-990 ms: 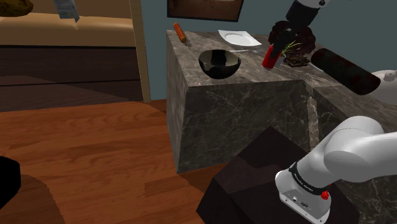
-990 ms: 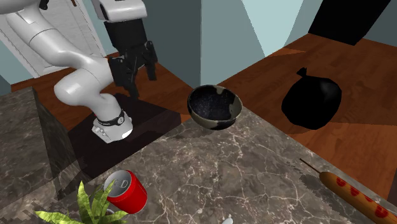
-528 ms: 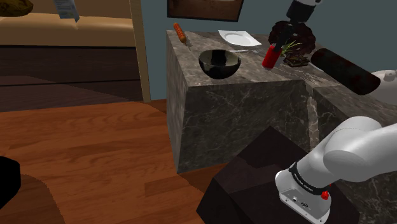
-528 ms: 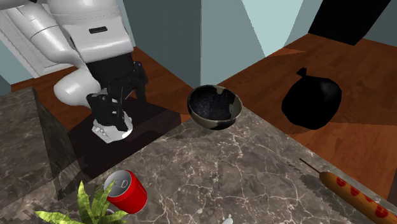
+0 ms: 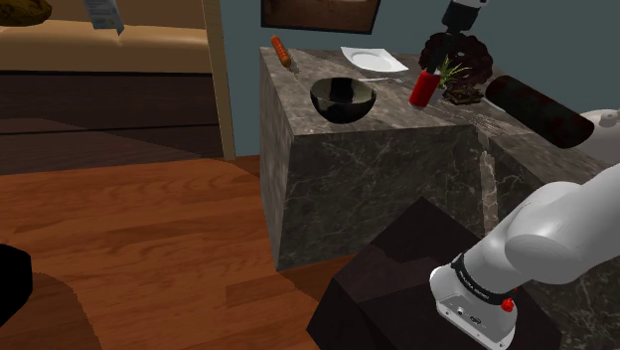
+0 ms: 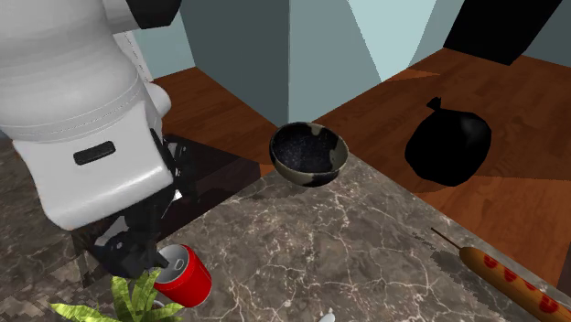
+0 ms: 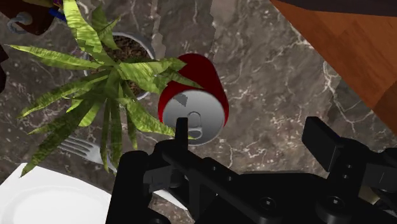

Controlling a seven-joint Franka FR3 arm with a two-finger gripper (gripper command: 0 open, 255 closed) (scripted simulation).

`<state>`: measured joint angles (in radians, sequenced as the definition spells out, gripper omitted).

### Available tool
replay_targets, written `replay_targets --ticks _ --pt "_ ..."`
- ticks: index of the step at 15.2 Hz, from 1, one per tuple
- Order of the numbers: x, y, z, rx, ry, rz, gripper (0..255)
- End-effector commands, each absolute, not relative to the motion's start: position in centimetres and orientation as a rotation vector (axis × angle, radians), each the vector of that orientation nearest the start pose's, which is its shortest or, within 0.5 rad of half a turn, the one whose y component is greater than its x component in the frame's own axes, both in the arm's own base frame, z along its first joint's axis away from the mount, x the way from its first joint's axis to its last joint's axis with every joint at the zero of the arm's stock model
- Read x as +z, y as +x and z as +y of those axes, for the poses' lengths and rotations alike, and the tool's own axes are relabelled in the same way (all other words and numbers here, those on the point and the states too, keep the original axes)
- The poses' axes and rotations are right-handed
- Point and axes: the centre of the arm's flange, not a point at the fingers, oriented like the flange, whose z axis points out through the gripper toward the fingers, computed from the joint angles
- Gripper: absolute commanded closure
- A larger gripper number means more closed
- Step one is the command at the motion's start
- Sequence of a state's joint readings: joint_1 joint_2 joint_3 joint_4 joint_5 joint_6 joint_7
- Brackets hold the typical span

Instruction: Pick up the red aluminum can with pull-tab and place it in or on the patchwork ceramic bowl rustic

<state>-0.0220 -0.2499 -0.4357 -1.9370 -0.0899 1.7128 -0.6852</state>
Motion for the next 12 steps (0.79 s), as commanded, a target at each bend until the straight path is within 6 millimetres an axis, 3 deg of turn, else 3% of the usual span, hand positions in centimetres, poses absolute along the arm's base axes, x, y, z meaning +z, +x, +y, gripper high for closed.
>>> replay_targets --ticks 1,3,10,12 --pt "57.3 44.0 -26.7 0.006 -3.086 -0.414 0" --pt "56.9 44.8 -28.1 0.018 -3.076 -0.423 0" --pt "52.9 44.7 -28.0 0.018 -3.076 -0.423 0" --pt "52.9 44.7 -28.0 0.018 -3.076 -0.423 0"
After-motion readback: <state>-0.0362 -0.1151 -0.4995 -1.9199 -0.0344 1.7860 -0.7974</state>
